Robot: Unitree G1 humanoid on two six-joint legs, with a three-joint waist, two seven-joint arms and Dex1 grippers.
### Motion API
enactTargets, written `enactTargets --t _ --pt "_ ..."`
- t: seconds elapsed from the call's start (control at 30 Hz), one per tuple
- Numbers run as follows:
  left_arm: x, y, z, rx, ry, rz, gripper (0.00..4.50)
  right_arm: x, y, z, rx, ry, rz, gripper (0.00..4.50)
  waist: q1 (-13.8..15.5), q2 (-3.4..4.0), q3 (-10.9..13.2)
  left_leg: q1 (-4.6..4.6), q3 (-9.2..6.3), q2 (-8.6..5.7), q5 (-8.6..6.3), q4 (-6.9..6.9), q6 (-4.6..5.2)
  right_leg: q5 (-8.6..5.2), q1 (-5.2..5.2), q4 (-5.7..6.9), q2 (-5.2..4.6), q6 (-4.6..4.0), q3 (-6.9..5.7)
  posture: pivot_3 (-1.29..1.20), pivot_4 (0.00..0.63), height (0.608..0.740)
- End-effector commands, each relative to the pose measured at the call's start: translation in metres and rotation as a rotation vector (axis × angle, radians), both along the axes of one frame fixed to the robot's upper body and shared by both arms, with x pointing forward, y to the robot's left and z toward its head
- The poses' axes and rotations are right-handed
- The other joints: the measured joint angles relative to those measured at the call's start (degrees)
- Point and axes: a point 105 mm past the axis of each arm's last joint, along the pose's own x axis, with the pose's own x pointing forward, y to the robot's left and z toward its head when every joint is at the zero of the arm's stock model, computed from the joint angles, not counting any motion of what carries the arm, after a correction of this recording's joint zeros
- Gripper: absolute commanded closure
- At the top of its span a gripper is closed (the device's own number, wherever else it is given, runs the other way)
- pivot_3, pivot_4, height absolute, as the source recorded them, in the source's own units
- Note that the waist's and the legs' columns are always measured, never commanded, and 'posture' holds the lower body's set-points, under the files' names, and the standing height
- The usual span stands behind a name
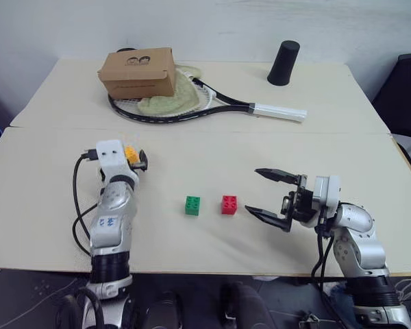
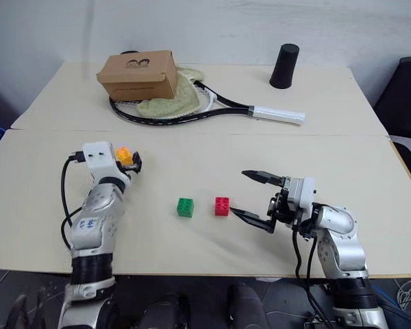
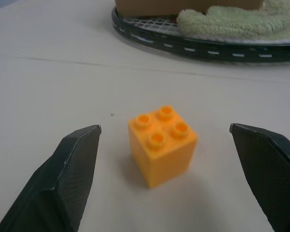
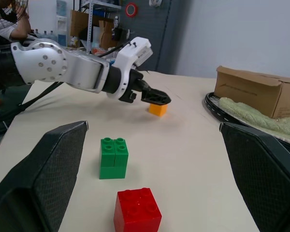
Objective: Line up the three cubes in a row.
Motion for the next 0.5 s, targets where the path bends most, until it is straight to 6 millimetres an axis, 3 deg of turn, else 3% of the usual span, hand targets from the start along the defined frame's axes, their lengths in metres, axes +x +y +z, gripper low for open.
enactTargets --t 0.03,0.5 --pt "0.008 -0.004 0.002 -0.001 -0.016 0.039 0.01 -0.004 0.003 0.009 0.009 -0.04 0.019 0.0 0.2 0.0 0.0 0.0 0.01 0.0 0.0 0.0 0.0 0.0 0.0 0.0 -0.01 0.0 0.0 0.0 0.15 0.74" --pt "0.02 -0.015 -0.006 0.013 0.019 0.07 0.01 -0.007 0.004 0.001 0.008 -0.01 0.012 0.0 1.0 -0.01 0.0 -0.01 0.02 -0.01 0.01 0.03 0.01 0.0 0.0 -0.01 -0.02 0.0 -0.29 0.0 0.15 0.74"
